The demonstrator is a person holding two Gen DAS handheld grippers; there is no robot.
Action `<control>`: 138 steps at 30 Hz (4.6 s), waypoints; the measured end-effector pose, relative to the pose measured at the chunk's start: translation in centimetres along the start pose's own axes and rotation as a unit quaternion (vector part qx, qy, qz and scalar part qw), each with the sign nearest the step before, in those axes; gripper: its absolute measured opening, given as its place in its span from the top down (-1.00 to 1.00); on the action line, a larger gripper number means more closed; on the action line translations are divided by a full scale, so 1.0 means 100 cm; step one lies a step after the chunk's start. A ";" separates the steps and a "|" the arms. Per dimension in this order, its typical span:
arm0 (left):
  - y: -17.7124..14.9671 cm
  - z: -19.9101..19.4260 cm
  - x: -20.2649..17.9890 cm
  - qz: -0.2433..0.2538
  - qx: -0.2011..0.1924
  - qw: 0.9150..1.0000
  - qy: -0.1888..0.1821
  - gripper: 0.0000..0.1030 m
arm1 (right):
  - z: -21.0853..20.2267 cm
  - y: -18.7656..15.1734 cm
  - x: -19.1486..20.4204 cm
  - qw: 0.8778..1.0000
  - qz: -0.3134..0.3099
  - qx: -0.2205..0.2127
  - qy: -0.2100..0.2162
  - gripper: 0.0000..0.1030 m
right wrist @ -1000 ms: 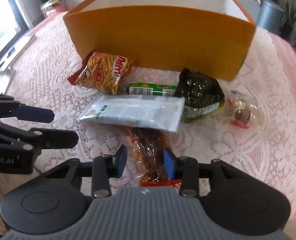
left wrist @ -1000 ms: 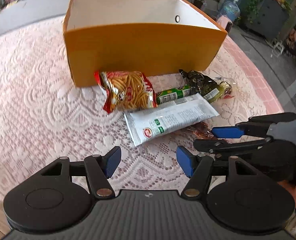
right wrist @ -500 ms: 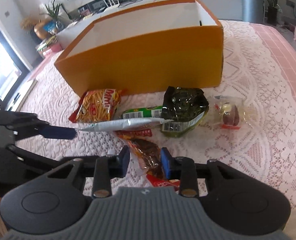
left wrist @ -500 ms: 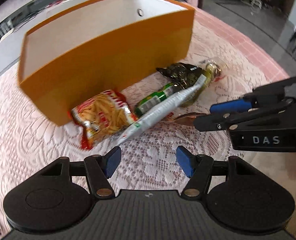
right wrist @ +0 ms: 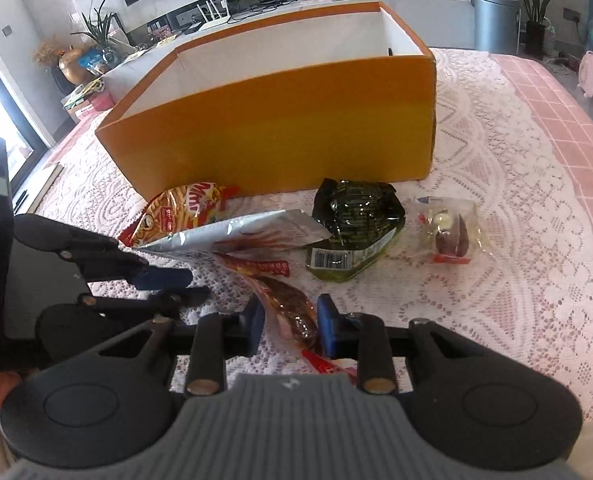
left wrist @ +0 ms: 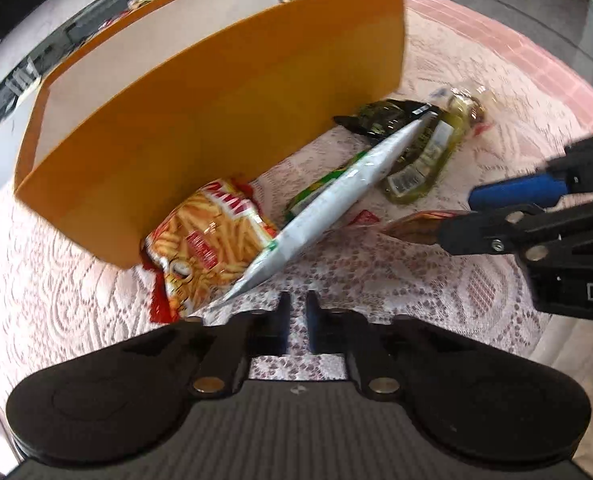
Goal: Organize snacks
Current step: 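Grasp the white stick-snack packet with the left tool while the right tool grasps the brown jerky packet, then lift both held packets and carry them over the orange box, then lower both packets into the box and open both tools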
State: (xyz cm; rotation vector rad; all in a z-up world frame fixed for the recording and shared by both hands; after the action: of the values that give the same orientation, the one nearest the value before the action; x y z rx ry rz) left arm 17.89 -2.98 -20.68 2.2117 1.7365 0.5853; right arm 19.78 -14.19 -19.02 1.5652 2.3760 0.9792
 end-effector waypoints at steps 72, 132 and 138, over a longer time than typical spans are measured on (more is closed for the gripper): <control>0.030 -0.007 -0.015 0.063 -0.090 0.994 -0.027 0.80 | 0.019 -0.002 0.001 0.999 -0.006 0.039 -0.031 0.70; 0.145 -0.076 0.097 -0.186 -0.205 0.953 -0.121 0.81 | -0.020 0.186 0.029 0.987 -0.043 -0.142 -0.065 0.74; 0.147 -0.043 0.107 -0.211 -0.177 0.951 -0.139 0.81 | 0.021 0.197 0.021 0.990 -0.053 -0.108 -0.076 0.74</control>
State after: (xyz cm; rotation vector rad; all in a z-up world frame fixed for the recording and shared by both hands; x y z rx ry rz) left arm 30.62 3.60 -8.71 1.5367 1.7207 0.4162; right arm 35.01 -6.46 -8.76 1.3684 2.1473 1.0163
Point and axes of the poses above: each gripper's, at about its wrist camera, not at the fingertips, and z roughly the way its jaws point, x to its left, y to its top, the point moved 6 cm from there along z, roughly the way its jaws point, and after that the axes turned 3 degrees about -z, right-handed, at the moved point
